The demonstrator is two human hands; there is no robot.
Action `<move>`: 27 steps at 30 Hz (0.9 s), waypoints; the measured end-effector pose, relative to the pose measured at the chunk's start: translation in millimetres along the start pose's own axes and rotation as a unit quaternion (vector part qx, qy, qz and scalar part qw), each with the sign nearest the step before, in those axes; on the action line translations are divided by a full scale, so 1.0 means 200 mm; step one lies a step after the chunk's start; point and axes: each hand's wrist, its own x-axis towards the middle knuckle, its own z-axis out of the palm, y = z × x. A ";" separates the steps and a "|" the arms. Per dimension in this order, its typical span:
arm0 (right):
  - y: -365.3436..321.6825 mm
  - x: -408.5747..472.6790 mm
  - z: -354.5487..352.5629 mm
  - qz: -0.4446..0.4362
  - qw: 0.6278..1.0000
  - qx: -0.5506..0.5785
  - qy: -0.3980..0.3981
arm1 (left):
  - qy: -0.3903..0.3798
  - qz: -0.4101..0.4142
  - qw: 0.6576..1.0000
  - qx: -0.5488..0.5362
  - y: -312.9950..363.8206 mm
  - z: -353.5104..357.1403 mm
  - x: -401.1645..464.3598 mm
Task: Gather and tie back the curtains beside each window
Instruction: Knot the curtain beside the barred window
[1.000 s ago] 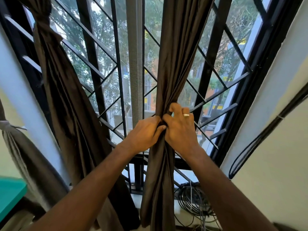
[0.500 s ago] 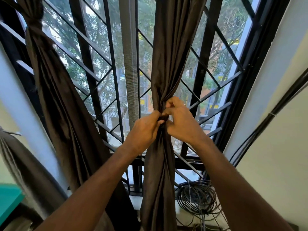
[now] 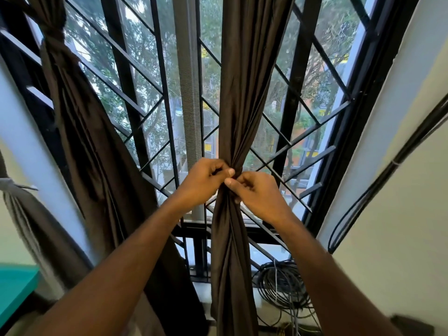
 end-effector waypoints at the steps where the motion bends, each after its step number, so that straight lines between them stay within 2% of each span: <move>1: 0.00 -0.01 0.00 -0.007 1.000 -0.001 -0.005 | -0.003 -0.019 0.999 -0.035 0.01 -0.01 0.00; 3: 0.00 -0.01 0.01 -0.017 0.999 -0.046 -0.003 | -0.004 -0.025 0.999 -0.022 0.02 -0.02 0.01; 5: -0.04 -0.03 0.01 -0.019 0.998 -0.061 0.030 | -0.002 0.003 0.997 0.073 0.03 -0.02 0.01; 8: -0.09 -0.05 -0.01 -0.028 0.993 0.039 0.103 | 0.048 0.012 0.990 0.134 0.00 -0.04 0.03; 9: -0.09 -0.06 -0.01 -0.021 0.991 0.066 0.111 | 0.066 -0.003 0.990 0.128 -0.02 -0.06 0.04; 11: -0.06 -0.05 -0.01 0.008 0.994 0.080 0.073 | 0.068 -0.023 0.991 0.115 -0.04 -0.08 0.05; 13: -0.03 -0.04 0.01 0.051 0.998 0.040 0.017 | 0.041 -0.012 0.990 0.131 -0.01 -0.07 0.05; 16: -0.04 -0.02 0.05 0.070 0.997 0.025 -0.012 | 0.006 0.004 0.992 0.127 0.04 -0.05 0.04; 20: -0.03 0.01 0.05 0.031 0.999 0.019 -0.016 | -0.027 -0.050 0.998 -0.008 0.03 -0.07 0.05; 23: -0.04 0.00 0.06 -0.026 0.996 -0.070 0.039 | -0.027 -0.046 0.999 -0.006 0.05 -0.08 0.04; 24: -0.04 -0.01 0.07 -0.026 0.996 -0.058 0.056 | -0.022 -0.040 0.999 -0.003 0.06 -0.08 0.03; 27: 0.00 -0.02 0.09 0.015 0.985 0.166 0.047 | 0.006 -0.051 0.998 -0.043 0.03 -0.05 0.03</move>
